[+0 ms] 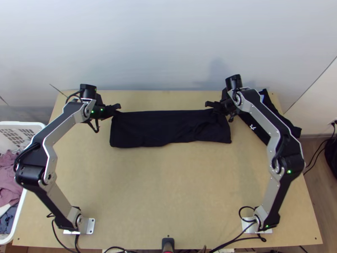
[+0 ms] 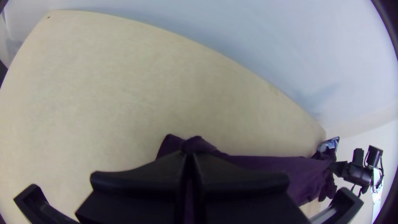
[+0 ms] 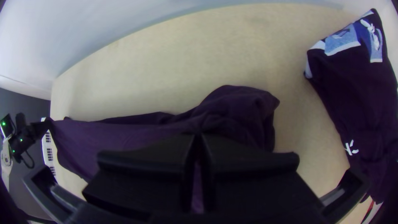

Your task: Fold the t-shirt

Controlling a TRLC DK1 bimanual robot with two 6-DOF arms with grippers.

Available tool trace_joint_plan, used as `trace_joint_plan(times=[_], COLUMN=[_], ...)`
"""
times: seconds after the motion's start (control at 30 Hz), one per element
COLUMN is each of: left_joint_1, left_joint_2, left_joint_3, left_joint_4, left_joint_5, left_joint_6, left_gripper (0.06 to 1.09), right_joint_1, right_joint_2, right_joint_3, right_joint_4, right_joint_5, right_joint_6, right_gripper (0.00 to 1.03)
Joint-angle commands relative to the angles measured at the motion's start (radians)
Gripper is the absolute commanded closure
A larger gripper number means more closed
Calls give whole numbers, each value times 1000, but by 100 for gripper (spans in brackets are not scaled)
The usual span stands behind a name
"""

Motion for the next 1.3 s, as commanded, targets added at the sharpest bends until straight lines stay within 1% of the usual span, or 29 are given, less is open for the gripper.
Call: trace_joint_plan(times=[0.0, 0.17, 0.2, 0.23, 0.27, 0.3, 0.33, 0.37, 0.4, 0.43, 0.5, 0.6, 0.7, 0.83, 0.93, 1.1, 1.27], left_joint_1=[1, 8, 8, 8, 11, 13, 14, 14, 13, 13, 13, 19, 31, 36, 33, -10, -48], left_joint_2=[74, 85, 88, 89, 91, 91, 91, 88, 82, 74, 56, 20, -38, -112, -131, -121, -55], left_joint_3=[36, 47, 47, 45, 42, 41, 39, 38, 36, 32, 24, 7, -48, -168, -226, -258, -235], left_joint_4=[26, 34, 38, 43, 48, 48, 48, 46, 40, 37, 23, -20, -51, -51, -37, 2, 38], left_joint_5=[-25, -25, -26, -26, -26, -25, -25, -25, -25, -25, -23, -13, -3, 7, 7, 6, -11], left_joint_6=[-1, 2, 6, 8, 6, 8, 9, 16, 20, 22, 22, 32, 78, 151, 178, 169, 151], left_gripper=[105, 105, 103, 95, 81, 65, 53, 41, 32, 27, 17, 13, 13, 13, 12, 12, 12], right_joint_1=[-9, -6, -4, -4, -4, -3, -1, 0, 2, 3, 5, 5, 9, 32, 66, 146, 190], right_joint_2=[108, 136, 139, 142, 142, 142, 139, 137, 134, 128, 108, 61, -5, -99, -156, -223, -229], right_joint_3=[70, 115, 116, 116, 115, 113, 112, 112, 113, 116, 113, 110, 112, 110, 93, 61, 52], right_joint_4=[0, 0, 0, 0, 0, -2, -10, -19, -34, -43, -46, -74, -105, -129, -138, -137, -135], right_joint_5=[-1, -1, -1, -1, -1, -1, -1, -1, -3, -1, -3, -12, -46, -92, -129, -129, -129], right_joint_6=[19, 12, 12, 14, 14, 14, 17, 20, 23, 22, 16, 11, 14, 11, 9, -24, -70], right_gripper=[100, 100, 100, 98, 88, 72, 50, 25, 8, 3, 3, 3, 3, 3, 3, 3, 3])
